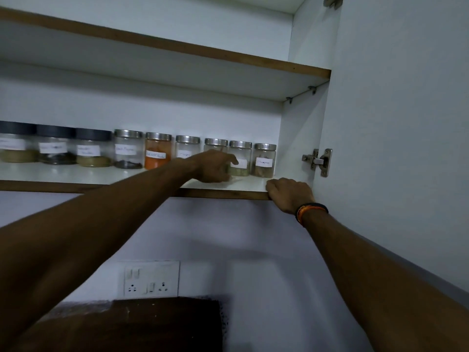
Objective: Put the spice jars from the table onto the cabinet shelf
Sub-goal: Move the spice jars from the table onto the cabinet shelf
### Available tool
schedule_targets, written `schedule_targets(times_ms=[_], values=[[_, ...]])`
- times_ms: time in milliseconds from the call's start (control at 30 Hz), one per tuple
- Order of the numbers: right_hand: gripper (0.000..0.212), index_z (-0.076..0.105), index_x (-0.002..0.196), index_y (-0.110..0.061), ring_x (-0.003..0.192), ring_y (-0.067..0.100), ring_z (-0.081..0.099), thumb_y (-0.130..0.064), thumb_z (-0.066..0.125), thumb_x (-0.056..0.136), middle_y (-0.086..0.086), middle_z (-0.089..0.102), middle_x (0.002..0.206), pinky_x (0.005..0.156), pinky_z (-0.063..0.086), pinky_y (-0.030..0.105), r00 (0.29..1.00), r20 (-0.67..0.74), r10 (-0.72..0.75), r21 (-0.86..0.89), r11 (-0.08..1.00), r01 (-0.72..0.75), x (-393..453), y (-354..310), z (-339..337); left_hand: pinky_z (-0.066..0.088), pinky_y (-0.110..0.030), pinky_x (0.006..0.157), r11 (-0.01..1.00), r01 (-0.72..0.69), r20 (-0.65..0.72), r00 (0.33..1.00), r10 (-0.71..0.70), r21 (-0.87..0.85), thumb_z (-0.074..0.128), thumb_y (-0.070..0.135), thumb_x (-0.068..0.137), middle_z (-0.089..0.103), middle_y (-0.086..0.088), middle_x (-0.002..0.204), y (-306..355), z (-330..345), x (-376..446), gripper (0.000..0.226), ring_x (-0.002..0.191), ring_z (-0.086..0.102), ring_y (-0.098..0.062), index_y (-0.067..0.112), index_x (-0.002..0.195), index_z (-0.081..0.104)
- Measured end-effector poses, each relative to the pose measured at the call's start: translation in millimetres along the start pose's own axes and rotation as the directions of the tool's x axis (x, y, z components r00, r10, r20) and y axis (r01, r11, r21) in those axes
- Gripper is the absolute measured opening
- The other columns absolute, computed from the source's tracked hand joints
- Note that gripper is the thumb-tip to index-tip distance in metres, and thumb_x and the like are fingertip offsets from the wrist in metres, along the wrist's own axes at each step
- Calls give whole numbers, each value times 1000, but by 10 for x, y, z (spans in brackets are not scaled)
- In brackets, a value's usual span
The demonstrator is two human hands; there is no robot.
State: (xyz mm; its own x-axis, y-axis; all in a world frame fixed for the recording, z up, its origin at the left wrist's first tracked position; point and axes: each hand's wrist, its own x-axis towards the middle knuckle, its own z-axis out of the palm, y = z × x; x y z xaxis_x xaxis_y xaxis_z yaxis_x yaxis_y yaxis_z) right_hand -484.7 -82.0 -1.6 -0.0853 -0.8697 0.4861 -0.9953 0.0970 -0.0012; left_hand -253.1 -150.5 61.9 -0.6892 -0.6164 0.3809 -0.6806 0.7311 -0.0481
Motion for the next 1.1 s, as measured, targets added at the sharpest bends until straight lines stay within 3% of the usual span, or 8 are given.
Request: schedule_targets(times_ms=[133, 233, 433, 600, 700, 1100], values=[[29, 56, 91, -19, 86, 25, 51, -31, 31, 101, 7, 64, 107, 88, 40, 42, 999, -30, 38, 48, 998, -37, -115, -223, -41, 38, -32, 105, 998, 43, 51, 998, -45, 34, 59, 32, 98, 51, -7, 147, 7, -107, -334, 53, 132, 49, -27, 14, 146, 44], [38, 62, 93, -14, 89, 27, 56, -35, 31, 101, 9, 65, 105, 88, 39, 43, 998, -53, 33, 136, 990, -26, -202, -498, -82, 34, -32, 110, 996, 80, 84, 993, -84, 48, 55, 38, 100, 43, -3, 155, 15, -160, -598, 60, 139, 43, -24, 16, 152, 36], [41, 67, 123, -12, 114, 34, 58, -35, 44, 99, 14, 64, 123, 96, 47, 47, 979, -193, -66, 272, 955, 118, -455, -1105, -227, 33, -37, 116, 986, 118, 111, 985, -132, 119, 55, 43, 98, 42, -3, 155, -60, -382, -1170, 61, 141, 41, -24, 18, 151, 37], [38, 66, 125, -9, 111, 35, 60, -29, 50, 97, 17, 64, 121, 92, 49, 45, 946, -280, -166, 304, 919, 251, -581, -1629, -370, 33, -31, 111, 980, 114, 112, 985, -133, 162, 58, 33, 97, 45, -3, 153, -154, -709, -1761, 60, 139, 43, -23, 17, 151, 38], [37, 66, 127, -10, 110, 37, 61, -24, 52, 95, 18, 64, 120, 92, 49, 44, 916, -318, -244, 324, 880, 347, -668, -2106, -472, 40, -37, 109, 961, 155, 101, 978, -182, 230, 59, 36, 96, 50, -5, 149, -284, -939, -2223, 58, 135, 48, -26, 18, 148, 42], [39, 63, 131, -11, 120, 33, 56, -13, 53, 93, 13, 61, 133, 99, 47, 42, 809, -412, -419, 467, 665, 583, -1104, -4015, -1007, 44, -43, 104, 755, 416, 3, 875, -484, 506, 59, 36, 95, 55, -6, 141, -704, -1899, -4232, 54, 131, 49, -28, 23, 145, 44]])
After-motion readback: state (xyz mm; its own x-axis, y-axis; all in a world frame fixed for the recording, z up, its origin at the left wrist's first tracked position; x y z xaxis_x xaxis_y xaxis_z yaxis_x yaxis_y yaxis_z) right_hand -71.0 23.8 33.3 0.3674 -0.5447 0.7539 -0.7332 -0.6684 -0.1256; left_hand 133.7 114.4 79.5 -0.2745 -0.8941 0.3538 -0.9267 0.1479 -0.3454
